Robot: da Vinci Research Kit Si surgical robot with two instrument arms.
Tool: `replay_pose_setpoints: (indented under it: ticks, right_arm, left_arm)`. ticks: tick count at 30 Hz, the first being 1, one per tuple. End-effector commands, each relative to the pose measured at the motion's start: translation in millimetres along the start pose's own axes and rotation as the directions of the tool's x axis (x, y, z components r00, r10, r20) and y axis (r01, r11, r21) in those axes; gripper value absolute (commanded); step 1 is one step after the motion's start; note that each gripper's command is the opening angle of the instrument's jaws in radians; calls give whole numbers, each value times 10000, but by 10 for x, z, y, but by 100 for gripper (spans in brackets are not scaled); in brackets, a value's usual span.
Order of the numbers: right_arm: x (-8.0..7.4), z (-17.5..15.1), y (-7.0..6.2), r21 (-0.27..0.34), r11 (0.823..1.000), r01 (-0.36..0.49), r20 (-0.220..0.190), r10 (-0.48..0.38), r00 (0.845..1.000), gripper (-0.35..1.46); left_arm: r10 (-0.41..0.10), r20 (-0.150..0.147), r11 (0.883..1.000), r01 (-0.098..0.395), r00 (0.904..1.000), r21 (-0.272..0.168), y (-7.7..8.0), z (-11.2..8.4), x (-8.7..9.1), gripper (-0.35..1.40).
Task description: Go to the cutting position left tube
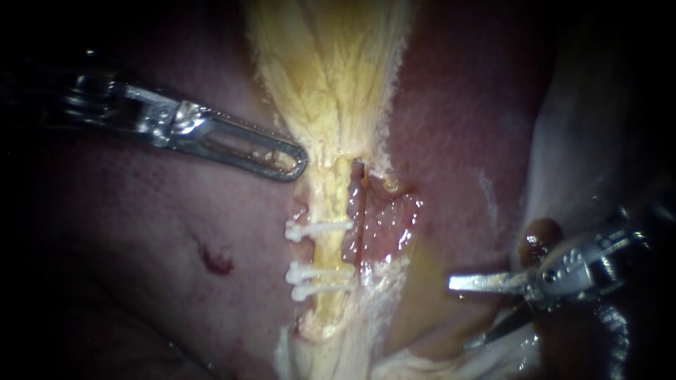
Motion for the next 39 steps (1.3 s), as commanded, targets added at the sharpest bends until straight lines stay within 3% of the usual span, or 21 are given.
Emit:
replay_pose_setpoints:
  ticks: [1,4,11,15,26,33,39]
  right_arm:
    - [1,1,0,0,10000,-2,-5,2,10000,144]
    - [1,1,0,-5,10000,-10,-33,10,10000,144]
    - [2,2,1,-45,10000,-27,-88,27,10000,144]
    - [3,3,1,-21,10000,-33,-89,33,10000,144]
    - [14,16,6,37,9996,-278,-432,280,9987,144]
    - [28,44,26,-5,9971,-764,-869,761,9933,144]
    - [37,81,50,514,9924,-1121,-1171,1174,9862,144]
  left_arm:
    - [-7,-12,10000,7,10000,10,-1,-3,-1,-35]
    - [-14,-54,10000,15,10000,78,-1,-15,-3,-35]
    - [-71,134,9997,74,9999,-237,1,-70,-11,-35]
    - [-133,266,9995,141,9996,-272,-2,-89,-16,-35]
    - [-152,309,9995,161,9994,-285,-7,-90,-15,-35]
    - [-145,318,9994,155,9994,-300,-7,-88,-14,-35]
    - [-144,322,9994,154,9994,-305,-8,-87,-13,-35]
